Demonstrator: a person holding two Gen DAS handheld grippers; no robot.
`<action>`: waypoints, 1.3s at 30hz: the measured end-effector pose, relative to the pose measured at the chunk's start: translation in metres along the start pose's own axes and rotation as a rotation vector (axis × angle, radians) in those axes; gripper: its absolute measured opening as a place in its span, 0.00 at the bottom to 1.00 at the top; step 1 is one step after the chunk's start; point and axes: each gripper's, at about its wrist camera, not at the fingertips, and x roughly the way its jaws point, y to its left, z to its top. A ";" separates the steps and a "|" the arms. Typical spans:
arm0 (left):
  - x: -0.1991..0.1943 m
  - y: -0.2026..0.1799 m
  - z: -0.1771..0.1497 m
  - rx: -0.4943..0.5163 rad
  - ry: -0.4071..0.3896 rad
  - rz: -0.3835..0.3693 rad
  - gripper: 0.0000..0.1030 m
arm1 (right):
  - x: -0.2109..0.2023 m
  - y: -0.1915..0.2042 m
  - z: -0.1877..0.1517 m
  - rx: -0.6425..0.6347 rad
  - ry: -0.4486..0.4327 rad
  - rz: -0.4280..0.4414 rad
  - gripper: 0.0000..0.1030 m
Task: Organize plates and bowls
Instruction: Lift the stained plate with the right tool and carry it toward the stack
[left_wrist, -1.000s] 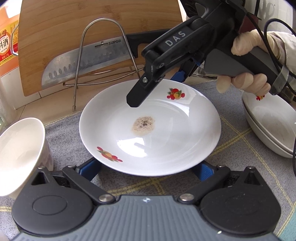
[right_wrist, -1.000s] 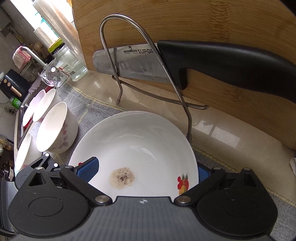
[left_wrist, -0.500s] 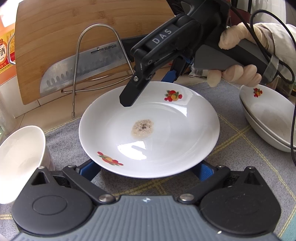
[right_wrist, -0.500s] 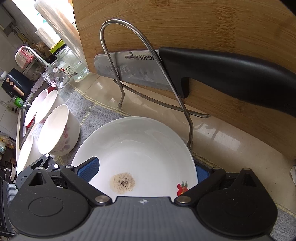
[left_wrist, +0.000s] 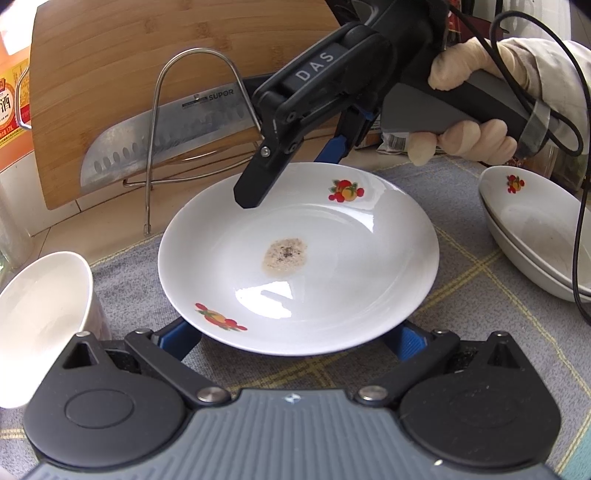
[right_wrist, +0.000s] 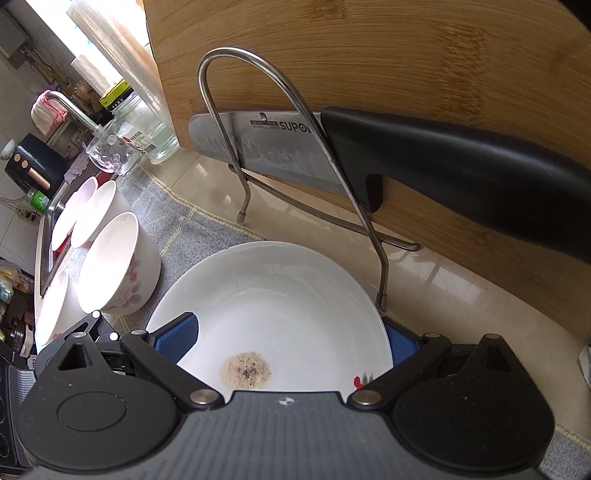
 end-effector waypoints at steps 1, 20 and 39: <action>0.000 0.000 0.000 0.000 0.002 0.001 1.00 | 0.000 0.000 0.000 -0.001 0.001 0.000 1.00; -0.007 -0.001 0.003 0.031 0.026 0.002 0.99 | -0.003 0.009 -0.012 -0.002 0.028 0.005 1.00; -0.018 0.005 0.003 0.023 0.030 -0.020 0.99 | -0.016 0.034 -0.032 0.003 0.027 0.007 1.00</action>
